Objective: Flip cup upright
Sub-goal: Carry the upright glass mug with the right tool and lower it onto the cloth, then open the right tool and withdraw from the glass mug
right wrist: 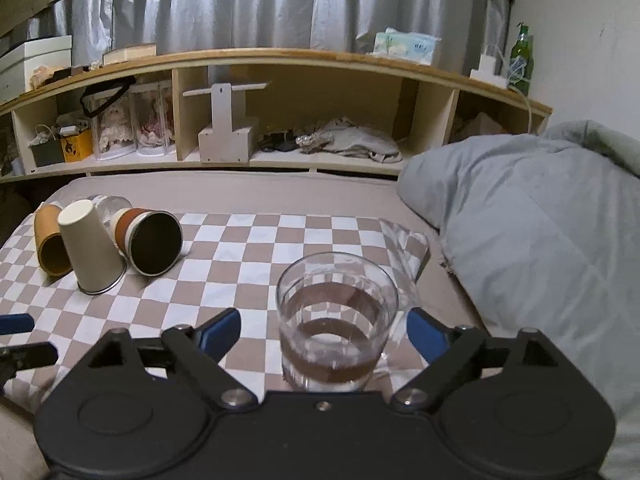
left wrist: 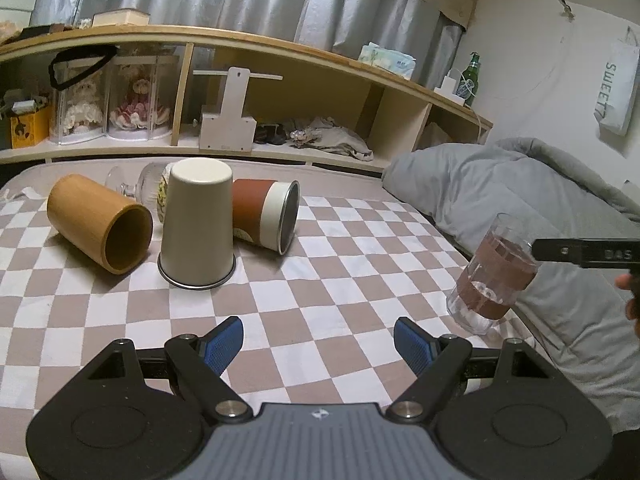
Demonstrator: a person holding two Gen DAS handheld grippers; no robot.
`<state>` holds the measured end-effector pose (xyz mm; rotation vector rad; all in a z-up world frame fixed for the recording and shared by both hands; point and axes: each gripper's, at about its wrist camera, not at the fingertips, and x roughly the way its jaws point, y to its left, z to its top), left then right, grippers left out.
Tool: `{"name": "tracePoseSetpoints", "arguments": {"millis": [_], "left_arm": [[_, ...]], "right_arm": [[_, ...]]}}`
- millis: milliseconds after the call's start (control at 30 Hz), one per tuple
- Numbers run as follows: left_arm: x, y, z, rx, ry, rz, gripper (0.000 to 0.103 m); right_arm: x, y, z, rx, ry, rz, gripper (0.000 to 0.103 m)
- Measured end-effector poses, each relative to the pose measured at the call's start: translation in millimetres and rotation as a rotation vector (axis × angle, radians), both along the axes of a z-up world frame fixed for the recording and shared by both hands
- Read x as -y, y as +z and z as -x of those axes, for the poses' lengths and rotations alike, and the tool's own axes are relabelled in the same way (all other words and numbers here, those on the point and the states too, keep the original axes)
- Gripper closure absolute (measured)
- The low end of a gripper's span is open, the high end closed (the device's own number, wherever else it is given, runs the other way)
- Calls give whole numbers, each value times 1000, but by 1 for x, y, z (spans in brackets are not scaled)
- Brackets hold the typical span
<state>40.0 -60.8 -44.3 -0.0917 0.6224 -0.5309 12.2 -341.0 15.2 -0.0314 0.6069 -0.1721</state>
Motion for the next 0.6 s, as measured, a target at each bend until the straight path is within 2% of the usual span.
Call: {"name": "tracePoseSetpoints", "arguments": {"millis": [233,400,600], "left_arm": [[0,12,14,28,1,-25,19],[0,23,24,50,6,-56,19],[-1,34,38,96,12,-80,5]], "right_arm": [[-8,9,42,53,-37,-49,8],[-17,11,70,87,-56,-74,3],[-30,5,92,97,-82,-70,1]]}}
